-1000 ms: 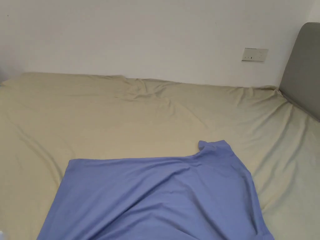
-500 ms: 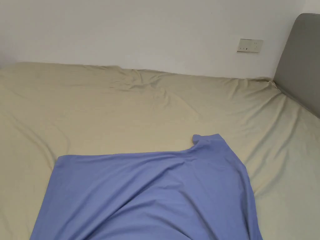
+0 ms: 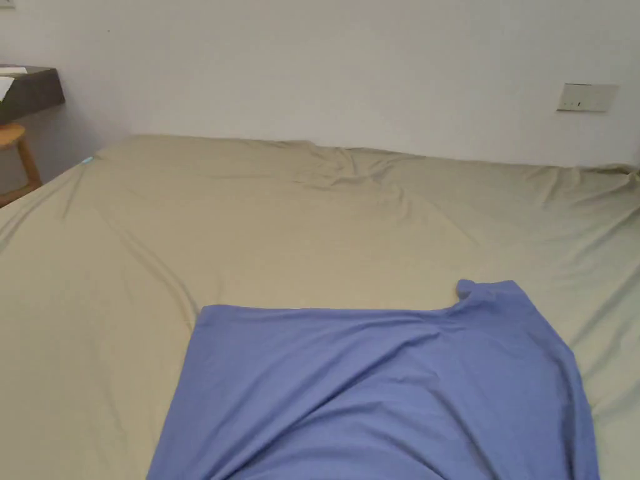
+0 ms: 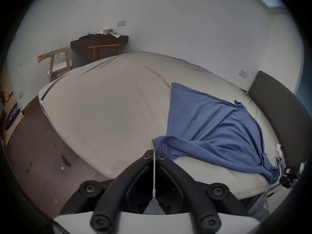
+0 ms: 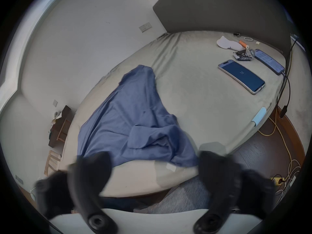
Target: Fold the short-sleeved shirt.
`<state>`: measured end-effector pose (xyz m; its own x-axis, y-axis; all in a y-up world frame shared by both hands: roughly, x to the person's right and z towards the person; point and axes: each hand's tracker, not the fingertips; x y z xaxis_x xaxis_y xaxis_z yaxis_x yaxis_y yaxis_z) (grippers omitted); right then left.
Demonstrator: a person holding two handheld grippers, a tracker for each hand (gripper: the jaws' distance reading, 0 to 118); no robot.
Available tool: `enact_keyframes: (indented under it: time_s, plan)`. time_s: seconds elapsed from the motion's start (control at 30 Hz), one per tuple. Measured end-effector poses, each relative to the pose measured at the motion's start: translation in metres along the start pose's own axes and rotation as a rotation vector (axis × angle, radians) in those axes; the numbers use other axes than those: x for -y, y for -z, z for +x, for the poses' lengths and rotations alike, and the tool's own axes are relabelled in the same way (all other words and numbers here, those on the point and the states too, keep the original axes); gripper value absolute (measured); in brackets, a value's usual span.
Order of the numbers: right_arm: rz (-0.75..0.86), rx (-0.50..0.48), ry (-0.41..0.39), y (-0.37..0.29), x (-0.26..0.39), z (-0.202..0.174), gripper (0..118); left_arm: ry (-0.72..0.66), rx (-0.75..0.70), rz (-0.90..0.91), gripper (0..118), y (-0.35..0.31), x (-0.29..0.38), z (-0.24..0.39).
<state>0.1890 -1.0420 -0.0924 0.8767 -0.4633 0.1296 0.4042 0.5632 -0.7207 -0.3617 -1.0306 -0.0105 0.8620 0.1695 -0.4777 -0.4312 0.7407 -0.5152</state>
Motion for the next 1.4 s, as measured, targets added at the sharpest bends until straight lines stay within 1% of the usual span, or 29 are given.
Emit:
enact_keyframes:
  time_s: [0.03,0.07,0.1,0.17,0.33,0.37,0.4,0.43,0.47,0.5,0.57,0.6,0.7,0.8,0.83,0.87,0.9,0.93,1.0,1.03,1.07,1.1,1.13,1.17,1.37,1.4]
  plan:
    - [0.017,0.009,-0.017,-0.002,0.003,-0.003,38,-0.010,0.011,-0.006,0,-0.002,0.002,0.000]
    - [0.036,0.056,-0.060,-0.002,0.006,-0.007,2,-0.030,0.030,-0.013,0,-0.003,0.005,0.002]
    - [0.047,0.103,-0.098,-0.004,0.009,-0.012,1,-0.045,0.051,-0.017,0,0.004,0.010,-0.003]
    - [-0.026,0.095,-0.147,-0.002,0.014,-0.013,1,-0.040,0.049,-0.042,0,0.012,0.014,0.001]
    - [-0.072,0.060,-0.080,0.004,0.025,-0.015,1,-0.007,0.030,-0.062,0,0.036,0.011,0.007]
    - [-0.074,0.053,-0.072,0.005,0.025,-0.014,1,-0.014,0.029,-0.060,4,0.041,0.008,0.008]
    - [-0.073,0.052,-0.069,0.008,0.026,-0.013,1,-0.025,0.033,-0.056,25,0.047,0.004,0.008]
    - [-0.071,0.054,-0.068,0.006,0.026,-0.014,1,-0.031,0.037,-0.054,55,0.054,-0.001,0.008]
    - [-0.067,0.059,-0.068,0.004,0.025,-0.015,1,-0.038,0.044,-0.057,83,0.060,-0.005,0.008]
    - [-0.067,0.063,-0.068,0.002,0.024,-0.015,1,-0.039,0.049,-0.071,95,0.065,-0.007,0.009]
    - [-0.068,0.068,-0.061,0.006,0.020,-0.011,2,-0.035,0.063,-0.089,83,0.074,-0.011,0.012]
    - [-0.065,0.072,-0.056,0.004,0.019,-0.011,2,-0.025,0.060,-0.079,79,0.076,-0.010,0.014]
    - [-0.051,0.088,-0.042,0.005,0.015,-0.007,2,0.013,0.051,-0.093,79,0.088,-0.008,0.021]
    - [-0.047,0.103,-0.035,0.007,0.013,-0.003,2,0.014,0.074,-0.148,79,0.109,-0.001,0.023]
    - [-0.047,0.109,-0.033,0.007,0.013,-0.002,2,0.002,0.060,-0.181,75,0.117,0.001,0.023]
    - [-0.046,0.115,-0.033,0.006,0.013,-0.002,2,-0.009,0.040,-0.201,64,0.122,0.003,0.024]
    - [-0.043,0.120,-0.031,0.005,0.013,-0.001,2,-0.023,0.029,-0.203,46,0.124,0.005,0.024]
    - [-0.042,0.123,-0.032,0.004,0.013,0.000,2,-0.041,0.042,-0.180,41,0.121,0.006,0.024]
    - [-0.036,0.142,-0.046,0.005,0.011,0.002,3,-0.061,0.081,-0.163,18,0.115,0.004,0.025]
    - [-0.041,0.175,-0.064,0.008,0.010,0.004,14,-0.069,0.098,-0.168,17,0.113,0.005,0.028]
    - [-0.044,0.203,-0.078,0.011,0.008,0.006,37,-0.057,0.075,-0.171,16,0.113,0.005,0.028]
    - [-0.047,0.231,-0.096,0.015,0.007,0.008,70,-0.030,0.069,-0.175,16,0.114,0.005,0.030]
    - [-0.065,0.238,-0.107,0.021,0.006,0.010,84,-0.014,0.063,-0.174,16,0.112,0.006,0.032]
    - [-0.073,0.244,-0.113,0.025,0.005,0.011,94,-0.011,0.061,-0.172,16,0.110,0.006,0.033]
    - [-0.051,0.256,-0.112,0.048,-0.001,0.022,94,-0.015,0.064,-0.150,16,0.100,0.007,0.030]
    - [-0.049,0.257,-0.111,0.054,-0.003,0.025,89,-0.022,0.065,-0.145,16,0.099,0.007,0.030]
